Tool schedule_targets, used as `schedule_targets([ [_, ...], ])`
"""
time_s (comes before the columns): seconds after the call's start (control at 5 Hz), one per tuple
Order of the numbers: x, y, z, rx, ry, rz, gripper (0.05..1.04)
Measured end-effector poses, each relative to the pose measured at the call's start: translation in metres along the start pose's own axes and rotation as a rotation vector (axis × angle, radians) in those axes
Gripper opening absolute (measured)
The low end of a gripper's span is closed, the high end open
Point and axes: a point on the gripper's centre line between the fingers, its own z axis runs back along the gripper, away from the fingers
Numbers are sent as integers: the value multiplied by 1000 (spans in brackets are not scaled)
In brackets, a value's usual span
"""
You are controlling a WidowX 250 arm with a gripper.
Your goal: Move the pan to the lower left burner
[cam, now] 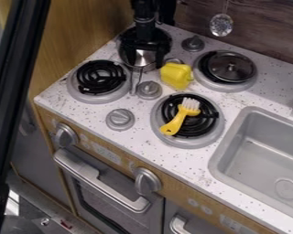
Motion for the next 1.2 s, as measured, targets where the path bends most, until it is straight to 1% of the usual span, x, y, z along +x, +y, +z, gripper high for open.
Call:
schedule_targets([
  [0.2, 5, -3, -8, -2, -31, 4, 998],
  [0.4, 5, -12, -19, 10, -35, -22, 998],
  [0.6, 14, -13, -18, 17, -79, -38, 954],
  [0.8, 25, -13, -19, 39, -106, -69, 684],
  [1.0, 25, -18, -18, 50, -111, -103, 392],
  [1.2, 25, -21, -16, 58, -104, -173, 196],
])
